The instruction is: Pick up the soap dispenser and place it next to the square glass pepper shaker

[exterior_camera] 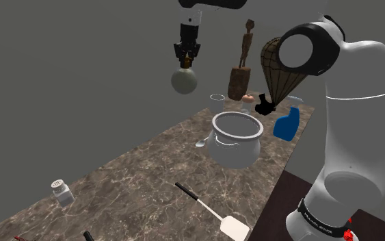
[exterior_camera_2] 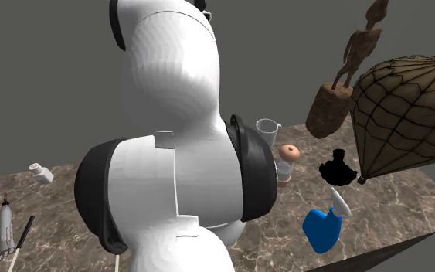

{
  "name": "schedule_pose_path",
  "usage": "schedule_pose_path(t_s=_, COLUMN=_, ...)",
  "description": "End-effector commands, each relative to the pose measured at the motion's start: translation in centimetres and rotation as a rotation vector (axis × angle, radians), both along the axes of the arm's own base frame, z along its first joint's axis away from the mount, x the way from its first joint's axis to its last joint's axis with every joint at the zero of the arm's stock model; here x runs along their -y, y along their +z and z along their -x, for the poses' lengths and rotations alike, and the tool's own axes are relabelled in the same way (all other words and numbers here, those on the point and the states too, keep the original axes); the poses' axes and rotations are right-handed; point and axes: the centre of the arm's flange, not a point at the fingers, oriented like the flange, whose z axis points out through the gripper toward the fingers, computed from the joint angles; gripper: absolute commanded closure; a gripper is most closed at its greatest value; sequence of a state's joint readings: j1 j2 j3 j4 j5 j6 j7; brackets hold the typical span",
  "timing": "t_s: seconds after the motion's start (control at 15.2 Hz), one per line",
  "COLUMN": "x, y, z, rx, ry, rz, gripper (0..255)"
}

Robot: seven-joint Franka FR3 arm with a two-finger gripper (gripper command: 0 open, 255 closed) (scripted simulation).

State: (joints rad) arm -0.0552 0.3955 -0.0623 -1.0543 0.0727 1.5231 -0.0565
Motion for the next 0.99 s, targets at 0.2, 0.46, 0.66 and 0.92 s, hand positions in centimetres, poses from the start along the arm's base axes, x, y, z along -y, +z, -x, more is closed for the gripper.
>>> schedule_pose_path(t_s=0.2, x=-5.6, y=0.2, z=1.8, rx=0.001, ry=0.000, rz=0.000, gripper=255)
schedule_pose_path(t_s=0.46, x=-10.7, y=0.2, z=3.3, rx=0.001, ry=0.000, rz=0.000, gripper=255)
schedule_pose_path(t_s=0.66, x=-14.4, y=0.2, z=4.5, rx=0.001, ry=0.000, rz=0.000, gripper=255)
schedule_pose_path(t_s=0.92, x=-19.5, y=0.2, z=6.1, rx=0.001, ry=0.000, rz=0.000, gripper=255)
